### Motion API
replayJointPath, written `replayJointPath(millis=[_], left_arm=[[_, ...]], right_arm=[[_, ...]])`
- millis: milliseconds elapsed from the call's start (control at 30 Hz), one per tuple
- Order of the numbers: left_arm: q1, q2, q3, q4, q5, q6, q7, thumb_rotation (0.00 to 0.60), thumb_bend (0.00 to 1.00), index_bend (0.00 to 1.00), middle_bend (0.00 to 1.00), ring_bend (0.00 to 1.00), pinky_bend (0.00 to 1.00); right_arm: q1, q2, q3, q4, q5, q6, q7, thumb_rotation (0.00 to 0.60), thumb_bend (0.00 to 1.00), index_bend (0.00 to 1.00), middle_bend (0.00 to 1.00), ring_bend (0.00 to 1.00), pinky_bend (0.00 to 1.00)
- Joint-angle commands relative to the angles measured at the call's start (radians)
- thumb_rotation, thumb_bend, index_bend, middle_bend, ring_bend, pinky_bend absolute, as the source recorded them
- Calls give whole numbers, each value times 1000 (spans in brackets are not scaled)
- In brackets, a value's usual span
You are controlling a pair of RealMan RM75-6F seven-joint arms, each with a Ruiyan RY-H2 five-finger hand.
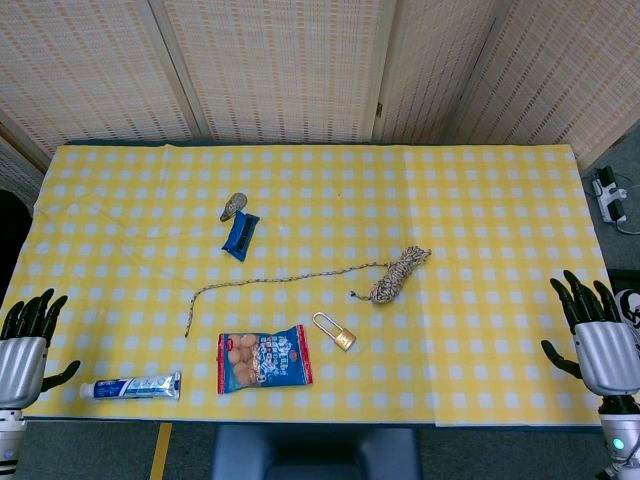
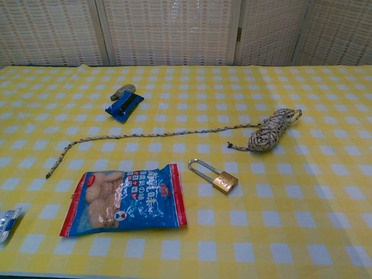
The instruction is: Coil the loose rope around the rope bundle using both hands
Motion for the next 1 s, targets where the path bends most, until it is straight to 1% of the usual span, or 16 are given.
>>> replayJointPath(millis=[33,400,500,633,733,833,1000], left_arm=[[-4,-3,-1,-2,-8,-11,6,600,219,31,8,14,0],[-8,-4,-4,-3,-10,-12,-5,600,219,34,8,19,0],[-7,-5,-5,-2,-9,-8,-9,600,219,35,8,21,0],[-4,-5,-5,-4,-3,1,-13,600,220,38,8,22,0],[2,-4,-2,-6,-1,9,-18,600,220,43,9,24,0],[8,-4,0,-6,-3,14,-21,600,220,47,10,25,0],[14,1,1,-9,2,25,-26,600,220,49,11,25,0]], right_arm=[[3,1,0,-1,4,-8,-2,600,296,0,47,122,1],[16,8,1,-10,1,-26,-10,600,296,0,53,128,5],[30,8,0,-6,0,-50,-9,600,295,0,57,131,5],[72,14,5,-4,-6,-108,-17,600,296,0,60,134,5],[120,22,20,-4,-11,-164,-27,600,296,0,62,139,5],[183,29,40,-4,-6,-240,-49,600,295,0,62,139,5],[317,17,74,8,26,-419,-99,600,296,0,62,137,6]])
